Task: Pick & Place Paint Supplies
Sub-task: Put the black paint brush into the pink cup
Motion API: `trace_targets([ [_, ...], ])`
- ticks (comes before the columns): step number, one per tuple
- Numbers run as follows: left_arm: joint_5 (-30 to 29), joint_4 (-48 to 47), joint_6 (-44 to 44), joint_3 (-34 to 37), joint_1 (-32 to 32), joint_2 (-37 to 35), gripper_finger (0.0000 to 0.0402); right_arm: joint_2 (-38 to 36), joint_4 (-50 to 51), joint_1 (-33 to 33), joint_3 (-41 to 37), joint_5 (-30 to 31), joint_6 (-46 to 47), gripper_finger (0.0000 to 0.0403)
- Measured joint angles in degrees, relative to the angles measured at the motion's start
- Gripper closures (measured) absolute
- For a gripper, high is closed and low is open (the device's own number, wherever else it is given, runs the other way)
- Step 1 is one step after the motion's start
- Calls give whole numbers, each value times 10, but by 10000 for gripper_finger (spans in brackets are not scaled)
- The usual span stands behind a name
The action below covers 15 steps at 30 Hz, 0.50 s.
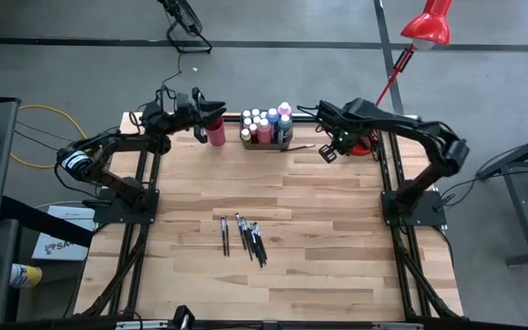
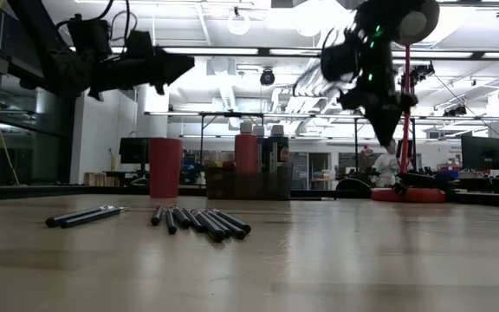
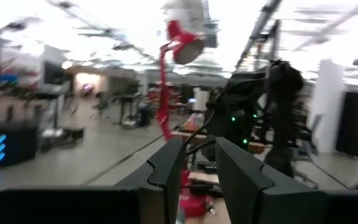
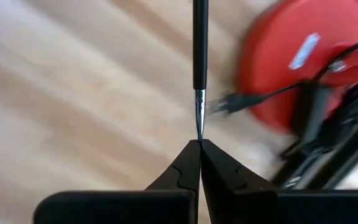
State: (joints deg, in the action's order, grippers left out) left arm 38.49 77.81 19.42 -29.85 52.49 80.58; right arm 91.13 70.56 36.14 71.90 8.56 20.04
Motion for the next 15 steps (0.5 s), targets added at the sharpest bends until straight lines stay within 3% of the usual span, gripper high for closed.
trace_targets([
  [7, 119, -61, -103, -105, 0, -1, 306, -96, -12, -43, 0, -134, 72, 400],
  [11, 194, -121, -210, -168, -7, -1, 306, -138, -88, -58, 0, -221, 111, 400],
  [15, 210, -195, -343, -214, -27, -4, 306, -152, -200, -69, 1, -301, 155, 400],
])
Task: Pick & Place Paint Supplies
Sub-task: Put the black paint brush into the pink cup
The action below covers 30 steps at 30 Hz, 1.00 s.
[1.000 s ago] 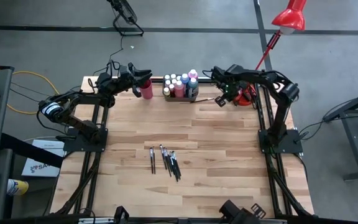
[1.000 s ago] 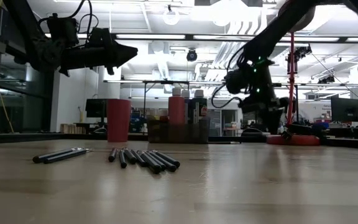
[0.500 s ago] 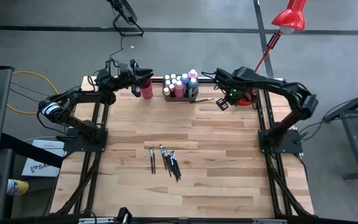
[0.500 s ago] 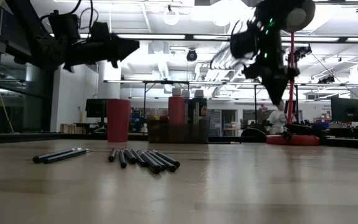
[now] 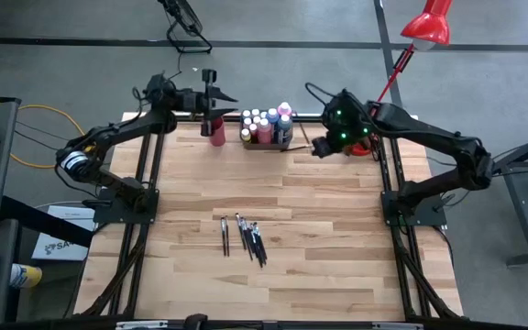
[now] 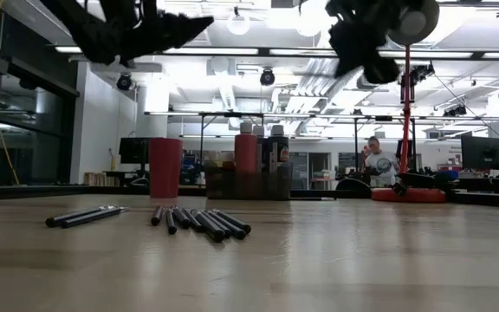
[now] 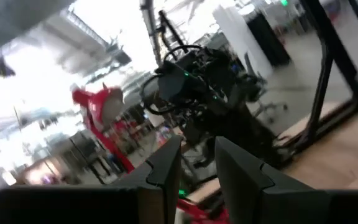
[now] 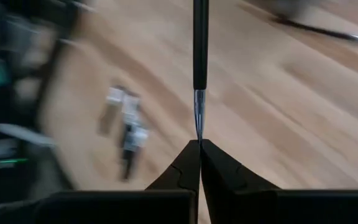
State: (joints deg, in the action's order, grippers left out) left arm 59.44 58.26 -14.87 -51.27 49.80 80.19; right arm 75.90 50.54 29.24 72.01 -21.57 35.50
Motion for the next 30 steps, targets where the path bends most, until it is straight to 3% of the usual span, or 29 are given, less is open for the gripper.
trace_targets([
  [6, -33, -122, -191, -39, -38, -2, 282, 3, -156, -13, 0, -84, 65, 400],
  [14, -135, -246, -414, -62, -95, -2, 173, 4, -297, -42, 0, -103, 144, 400],
  [18, -236, -281, -576, -62, -150, -9, 146, 4, -342, -53, 0, -88, 185, 400],
  [25, -439, -280, -833, -62, -249, -9, 145, 5, -365, -57, 0, -61, 222, 400],
  [30, -496, -280, -917, -62, -293, -9, 145, 5, -365, -56, 0, -60, 228, 400],
])
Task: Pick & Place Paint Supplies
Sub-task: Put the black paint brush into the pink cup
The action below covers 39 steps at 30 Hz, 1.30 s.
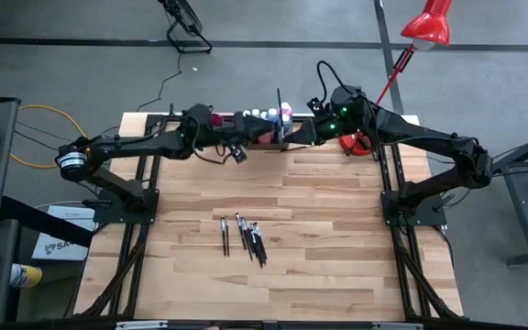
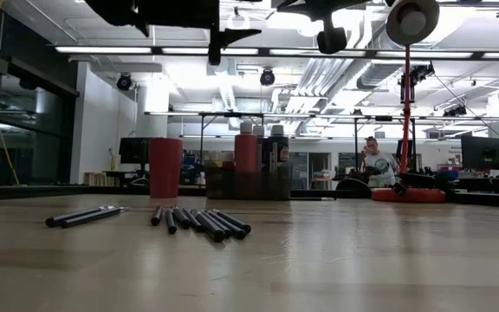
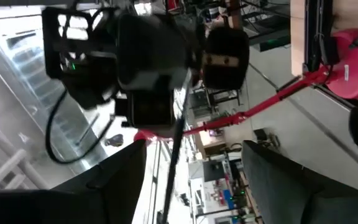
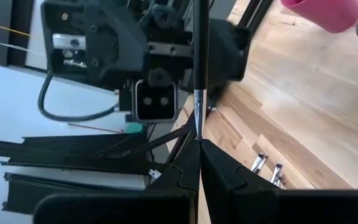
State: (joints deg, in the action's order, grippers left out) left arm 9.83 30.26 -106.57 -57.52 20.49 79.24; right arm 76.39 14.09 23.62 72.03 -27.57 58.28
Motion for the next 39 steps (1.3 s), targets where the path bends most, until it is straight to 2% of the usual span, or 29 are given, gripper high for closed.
trace_targets([
  [4, -30, -1, -11, 0, -16, 0, 145, 10, -7, -5, 0, -15, 4, 400],
  [15, -42, -32, -90, 1, -46, 0, 145, 55, -71, -21, 0, -34, 21, 400],
  [24, -57, -38, -102, 1, -55, 0, 153, 56, -71, -13, 0, -32, 20, 400],
  [30, -73, -40, -102, 1, -55, 0, 213, 56, -71, -14, 0, -33, 18, 399],
  [39, -73, -49, -102, 1, -55, 0, 348, 56, -69, -13, 0, -34, 16, 399],
])
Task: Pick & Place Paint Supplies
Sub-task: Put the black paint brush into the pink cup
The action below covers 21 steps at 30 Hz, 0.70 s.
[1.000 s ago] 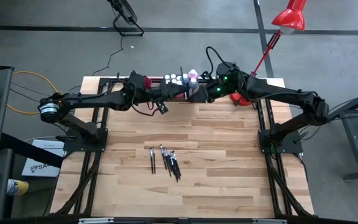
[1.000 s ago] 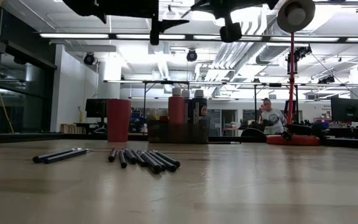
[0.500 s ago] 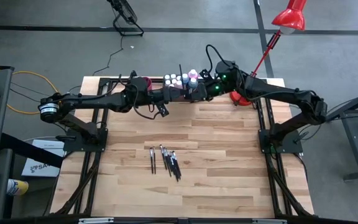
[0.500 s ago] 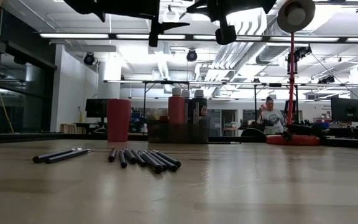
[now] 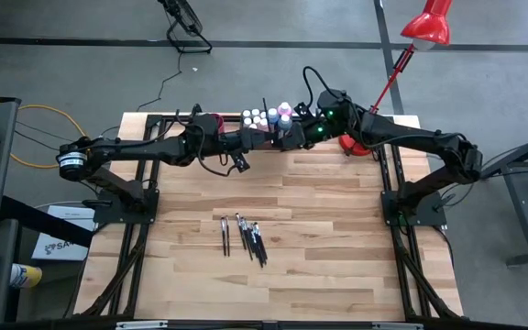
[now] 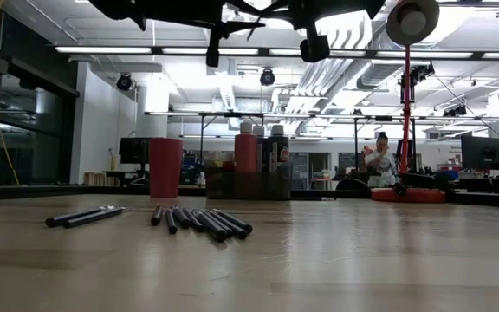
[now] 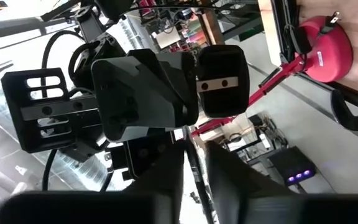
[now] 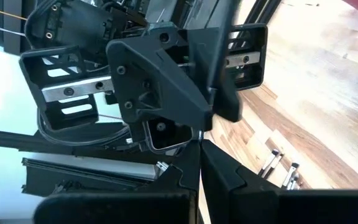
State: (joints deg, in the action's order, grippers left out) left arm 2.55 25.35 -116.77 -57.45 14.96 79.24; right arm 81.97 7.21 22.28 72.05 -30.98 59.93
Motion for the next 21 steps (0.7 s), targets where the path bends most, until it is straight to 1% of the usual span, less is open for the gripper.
trace_targets([
  [2, 0, 2, 0, -1, 0, 0, 379, 0, 2, 0, 0, 0, -2, 400],
  [3, -1, 1, 1, -1, 0, -1, 387, 0, 2, 0, 0, 0, -2, 400],
  [9, -4, 0, 2, -1, 0, -1, 385, 0, 1, 0, 0, -4, -16, 399],
  [12, -6, -1, 3, -1, 0, -1, 394, 0, -1, 0, 0, -4, -31, 388],
  [15, -17, -3, 4, -1, 0, -1, 393, 0, -3, 0, 0, -5, -38, 356],
  [18, -24, -5, 37, -1, 0, 0, 394, -1, -5, 0, 0, -16, -42, 306],
  [21, -53, -7, 97, 0, 1, 1, 394, -3, -8, 2, 0, -60, -43, 247],
])
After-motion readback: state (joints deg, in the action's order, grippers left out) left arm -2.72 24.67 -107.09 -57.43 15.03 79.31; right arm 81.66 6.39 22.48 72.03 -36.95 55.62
